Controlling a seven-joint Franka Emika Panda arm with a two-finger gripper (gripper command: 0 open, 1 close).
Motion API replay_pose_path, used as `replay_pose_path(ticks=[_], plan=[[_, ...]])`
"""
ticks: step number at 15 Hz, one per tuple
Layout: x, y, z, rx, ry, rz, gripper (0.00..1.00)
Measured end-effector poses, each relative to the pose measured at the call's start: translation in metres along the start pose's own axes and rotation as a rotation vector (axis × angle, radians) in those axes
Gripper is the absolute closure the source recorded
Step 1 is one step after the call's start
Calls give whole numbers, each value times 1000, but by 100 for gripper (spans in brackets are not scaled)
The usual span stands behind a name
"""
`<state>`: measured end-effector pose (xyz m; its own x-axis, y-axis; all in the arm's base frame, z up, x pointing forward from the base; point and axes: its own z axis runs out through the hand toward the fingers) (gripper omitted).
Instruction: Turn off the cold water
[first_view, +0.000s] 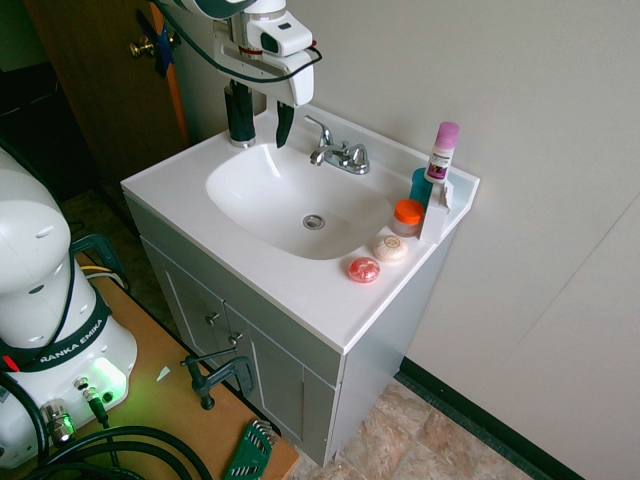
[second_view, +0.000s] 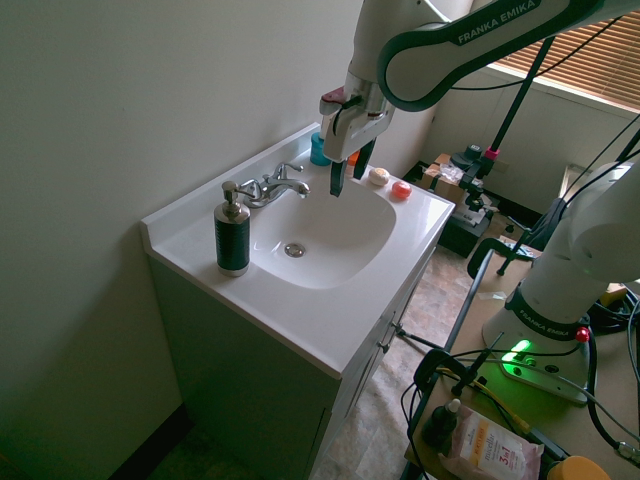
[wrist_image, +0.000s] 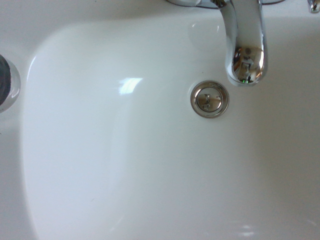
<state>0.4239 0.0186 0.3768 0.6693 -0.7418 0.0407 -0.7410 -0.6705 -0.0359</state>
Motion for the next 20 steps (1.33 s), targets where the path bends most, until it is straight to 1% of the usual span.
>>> replay_pose_path(ticks=[2, 4, 7, 9, 11, 14, 16, 20], plan=[[0, 0, 0, 4, -3, 9, 0], [15, 3, 1, 11, 30, 50, 0], [75, -1, 20, 5, 99, 136, 0], [109, -17, 38, -10, 141, 174, 0], [130, -37, 54, -20, 156, 196, 0], [144, -63, 64, -15, 168, 203, 0], [151, -72, 69, -21, 182, 215, 0], [165, -60, 86, -57, 183, 238, 0]])
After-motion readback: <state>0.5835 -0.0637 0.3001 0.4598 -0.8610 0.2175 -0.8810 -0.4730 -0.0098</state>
